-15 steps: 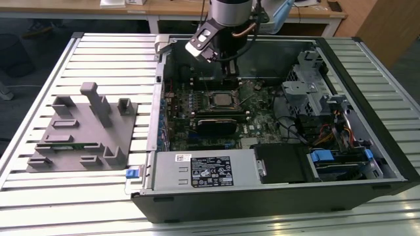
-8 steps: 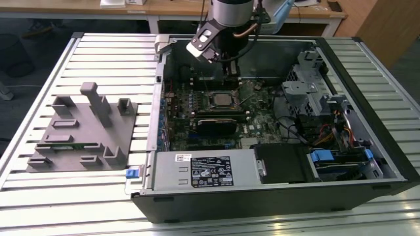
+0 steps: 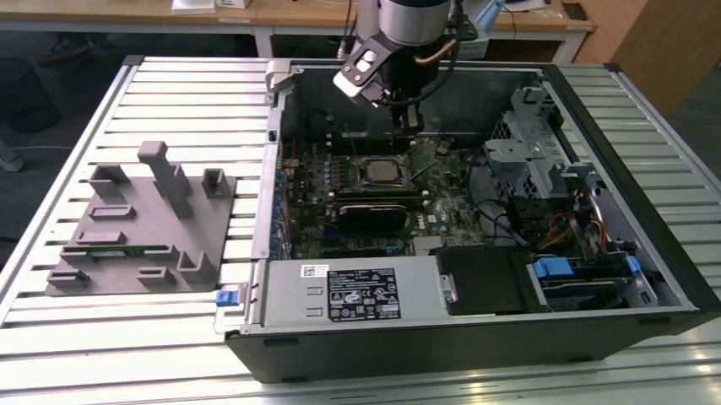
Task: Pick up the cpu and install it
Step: 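Close the cpu cover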
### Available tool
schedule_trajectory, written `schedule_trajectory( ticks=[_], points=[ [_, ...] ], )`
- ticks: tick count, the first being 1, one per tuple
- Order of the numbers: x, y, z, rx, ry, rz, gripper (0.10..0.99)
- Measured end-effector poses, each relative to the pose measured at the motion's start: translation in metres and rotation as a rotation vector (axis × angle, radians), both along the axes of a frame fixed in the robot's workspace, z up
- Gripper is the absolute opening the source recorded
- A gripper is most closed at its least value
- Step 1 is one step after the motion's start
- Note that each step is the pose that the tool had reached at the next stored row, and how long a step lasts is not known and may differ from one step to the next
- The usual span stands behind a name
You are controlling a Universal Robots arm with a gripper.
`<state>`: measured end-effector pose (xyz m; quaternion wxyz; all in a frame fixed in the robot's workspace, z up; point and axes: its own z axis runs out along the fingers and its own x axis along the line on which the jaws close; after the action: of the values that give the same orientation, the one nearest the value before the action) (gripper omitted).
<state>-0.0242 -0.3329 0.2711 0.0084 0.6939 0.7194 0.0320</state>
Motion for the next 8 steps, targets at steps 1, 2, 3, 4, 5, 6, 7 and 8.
schedule_trajectory(
  ticks=[1, 2, 3, 4, 5, 6, 7, 8],
  points=[
    [0.0004, 0.0000, 0.0020, 0.000, 0.0029, 0.000, 0.106],
    [0.0009, 0.0001, 0.0041, 0.000, 0.0048, 0.000, 0.106],
    [0.0021, 0.0001, 0.0052, 0.000, 0.0062, 0.000, 0.106],
    [0.0038, 0.0001, 0.0054, 0.000, 0.0069, 0.000, 0.106],
    [0.0057, 0.0001, 0.0054, 0.001, 0.0075, 0.000, 0.106],
    [0.0082, 0.0001, 0.0054, 0.001, 0.0085, 0.000, 0.106],
    [0.0106, 0.0001, 0.0055, 0.000, 0.0096, 0.000, 0.106],
    [0.0126, 0.0000, 0.0055, 0.000, 0.0103, 0.000, 0.106]
  ],
)
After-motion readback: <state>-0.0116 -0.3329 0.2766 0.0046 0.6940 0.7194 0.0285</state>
